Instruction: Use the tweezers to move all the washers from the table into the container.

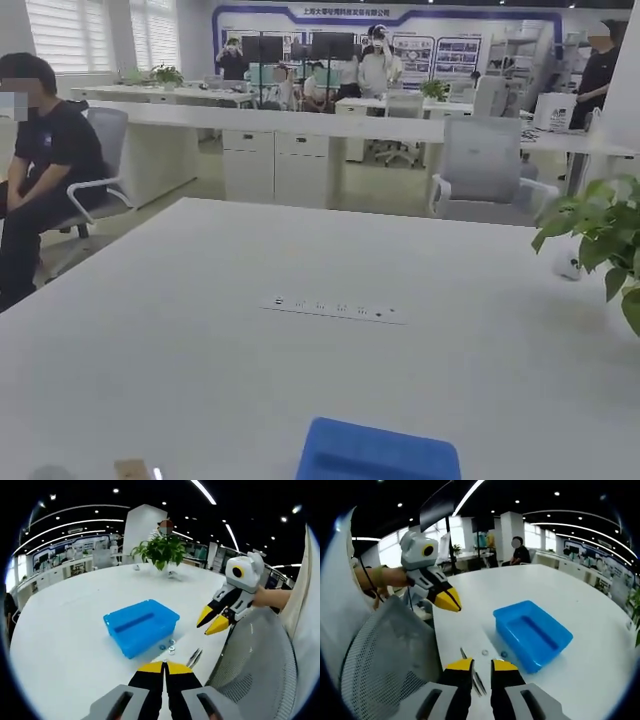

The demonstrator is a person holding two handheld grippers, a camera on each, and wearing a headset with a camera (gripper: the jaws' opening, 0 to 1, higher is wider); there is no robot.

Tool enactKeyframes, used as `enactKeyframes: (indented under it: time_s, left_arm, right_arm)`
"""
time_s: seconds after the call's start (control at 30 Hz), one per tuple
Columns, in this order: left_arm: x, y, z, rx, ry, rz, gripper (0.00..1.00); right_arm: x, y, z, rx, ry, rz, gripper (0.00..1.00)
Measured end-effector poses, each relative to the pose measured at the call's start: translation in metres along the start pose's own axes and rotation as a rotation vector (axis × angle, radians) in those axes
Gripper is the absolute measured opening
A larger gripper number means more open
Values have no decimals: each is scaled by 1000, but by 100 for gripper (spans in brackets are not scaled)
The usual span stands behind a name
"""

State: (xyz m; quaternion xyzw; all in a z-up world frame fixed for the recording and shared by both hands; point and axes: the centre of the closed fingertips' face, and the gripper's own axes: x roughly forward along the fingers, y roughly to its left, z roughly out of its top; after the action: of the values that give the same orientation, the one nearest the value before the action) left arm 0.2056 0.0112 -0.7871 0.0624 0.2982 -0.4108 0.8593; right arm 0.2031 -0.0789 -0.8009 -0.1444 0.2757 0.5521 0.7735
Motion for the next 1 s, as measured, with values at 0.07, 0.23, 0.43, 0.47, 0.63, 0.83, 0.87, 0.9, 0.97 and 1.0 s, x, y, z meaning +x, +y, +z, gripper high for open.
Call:
enactKeyframes:
  time_s: [0.07, 0.23, 0.43, 0.47, 0.63, 0.83, 0.87, 0.9, 0.97, 1.0]
  left_arm:
    - [6, -1, -5, 8, 36, -33, 0]
    - [20, -5, -13, 22, 88, -90, 0]
    - [30, -5, -22, 89, 155, -116, 3]
    - [31, -6, -24, 105, 170, -126, 4]
    - [39, -7, -35, 247, 244, -145, 10]
    - [46, -19, -47, 357, 322, -210, 10]
    - [46, -21, -49, 377, 335, -222, 10]
    - [47, -24, -52, 389, 344, -233, 10]
    - [49, -27, -57, 400, 365, -241, 10]
    - [50, -28, -60, 416, 381, -241, 10]
  right_arm:
    - [6, 3, -6, -8, 29, 19, 11]
    - [17, 8, -16, -40, 81, 44, 11]
    - [22, 11, -24, -66, 128, 54, 12]
    - [22, 11, -25, -67, 133, 55, 11]
    - [22, 11, -31, -66, 147, 57, 11]
    - [23, 12, -37, -72, 168, 58, 11]
    - [23, 11, -38, -75, 172, 57, 11]
    - [23, 11, -40, -77, 178, 56, 11]
    - [23, 11, -42, -80, 182, 56, 11]
    - [23, 11, -43, -79, 186, 57, 11]
